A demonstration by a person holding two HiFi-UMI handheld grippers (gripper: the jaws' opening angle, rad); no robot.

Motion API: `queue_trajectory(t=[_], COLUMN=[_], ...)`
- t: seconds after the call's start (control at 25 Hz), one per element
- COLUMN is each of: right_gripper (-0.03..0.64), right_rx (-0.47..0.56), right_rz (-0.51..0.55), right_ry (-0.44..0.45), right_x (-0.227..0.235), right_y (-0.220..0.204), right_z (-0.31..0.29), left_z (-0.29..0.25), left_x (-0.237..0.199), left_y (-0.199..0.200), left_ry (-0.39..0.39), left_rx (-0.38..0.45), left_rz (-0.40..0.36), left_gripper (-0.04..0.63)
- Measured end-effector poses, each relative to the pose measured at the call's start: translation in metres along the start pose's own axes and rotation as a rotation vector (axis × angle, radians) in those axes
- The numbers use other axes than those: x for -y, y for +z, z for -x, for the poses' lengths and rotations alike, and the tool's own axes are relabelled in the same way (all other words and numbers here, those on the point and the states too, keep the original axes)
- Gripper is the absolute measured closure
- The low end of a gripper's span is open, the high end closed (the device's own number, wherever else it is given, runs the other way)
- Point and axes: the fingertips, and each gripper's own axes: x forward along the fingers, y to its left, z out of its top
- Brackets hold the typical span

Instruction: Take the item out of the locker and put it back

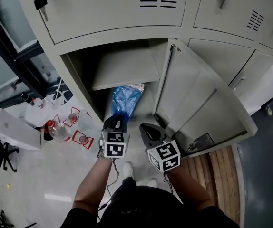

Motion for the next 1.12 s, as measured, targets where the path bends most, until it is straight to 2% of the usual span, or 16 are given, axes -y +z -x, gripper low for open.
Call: queue_trajectory(t=[0.2, 0.96, 1.12], right_gripper=[0.615, 0.616, 0.615], right_rx=[-0.014, -0.04, -0.035], right_rz=[-0.004, -0.022, -0.02], right_ry=[-0.013, -0.01, -0.004], right_x=[0.004, 0.014, 0.014], right_y=[-0.004, -0.007, -0.005], right_z=[-0.004, -0.015, -0.017], left_z=[-0.021, -0.067, -0.068], left_x=[-0.007, -0.015, -0.015], left_y=[-0.007, -0.002, 0.001], left_ry=[-0.01, -0.005, -0.001], left_rx=[-0.042, -0.079, -0.061], left_rz=[-0.002, -0.054, -0.068], left_gripper=[0.572, 0.571, 0.531])
